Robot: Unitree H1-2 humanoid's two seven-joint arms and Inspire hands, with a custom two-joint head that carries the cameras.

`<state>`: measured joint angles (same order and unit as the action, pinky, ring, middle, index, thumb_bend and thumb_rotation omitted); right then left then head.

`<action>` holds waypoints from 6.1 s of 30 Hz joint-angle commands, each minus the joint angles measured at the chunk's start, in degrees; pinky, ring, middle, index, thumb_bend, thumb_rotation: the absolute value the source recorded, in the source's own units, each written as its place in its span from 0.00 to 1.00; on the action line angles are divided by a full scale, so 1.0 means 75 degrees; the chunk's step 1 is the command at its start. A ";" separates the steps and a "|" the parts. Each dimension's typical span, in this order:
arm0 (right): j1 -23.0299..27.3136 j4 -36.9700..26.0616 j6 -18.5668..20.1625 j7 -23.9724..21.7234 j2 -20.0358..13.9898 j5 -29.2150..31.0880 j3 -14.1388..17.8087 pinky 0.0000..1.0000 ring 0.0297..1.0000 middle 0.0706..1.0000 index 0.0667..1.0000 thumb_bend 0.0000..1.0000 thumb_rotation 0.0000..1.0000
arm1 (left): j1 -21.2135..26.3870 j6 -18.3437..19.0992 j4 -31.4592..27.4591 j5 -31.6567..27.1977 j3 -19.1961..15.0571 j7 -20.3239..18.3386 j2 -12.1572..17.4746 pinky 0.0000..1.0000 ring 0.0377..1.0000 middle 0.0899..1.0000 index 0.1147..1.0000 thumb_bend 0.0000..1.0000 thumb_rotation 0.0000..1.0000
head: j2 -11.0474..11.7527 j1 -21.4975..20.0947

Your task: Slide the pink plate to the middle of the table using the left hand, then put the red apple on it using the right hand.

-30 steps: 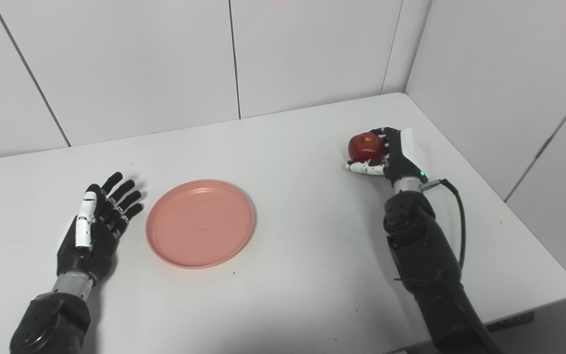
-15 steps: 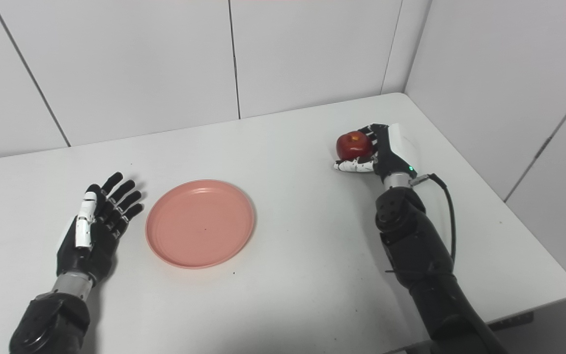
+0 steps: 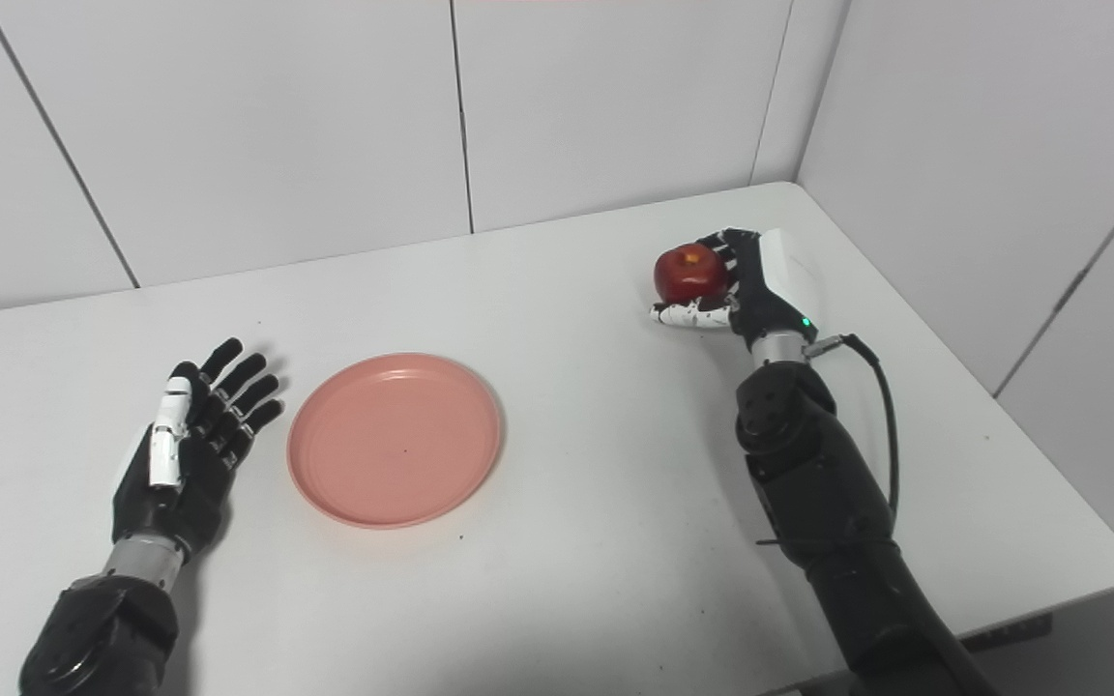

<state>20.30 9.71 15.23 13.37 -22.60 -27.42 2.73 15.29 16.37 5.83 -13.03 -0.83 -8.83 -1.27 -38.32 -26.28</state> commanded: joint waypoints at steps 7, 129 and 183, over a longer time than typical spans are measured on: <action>0.0254 -0.1492 0.0296 -0.0325 0.0029 -0.0206 -0.0016 0.36 0.42 0.45 0.45 0.52 0.13 | 0.0004 0.0072 0.0028 0.0178 0.0085 0.0082 -0.0069 0.88 0.87 0.87 0.86 0.42 1.00 | 0.0032 0.0200; -0.0061 -0.0560 -0.1319 -0.1177 0.2437 -0.0945 -0.3084 0.27 0.33 0.42 0.45 0.52 0.13 | 0.0342 -0.0055 -0.0253 0.0634 -0.0027 0.1152 -0.0764 0.86 0.87 0.88 0.87 0.41 1.00 | -0.0381 0.3374; -0.0352 -0.1607 -0.1176 -0.1808 0.2304 -0.0266 -0.2361 0.71 0.79 0.79 0.81 1.00 0.46 | 0.0318 -0.0022 -0.0251 0.0609 -0.0029 0.1110 -0.0753 0.85 0.85 0.87 0.86 0.40 1.00 | -0.0358 0.3168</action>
<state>16.24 0.34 7.41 0.35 -5.10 -29.95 -15.39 16.22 16.80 5.06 -8.44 -1.40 -0.19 -6.82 -40.96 -2.55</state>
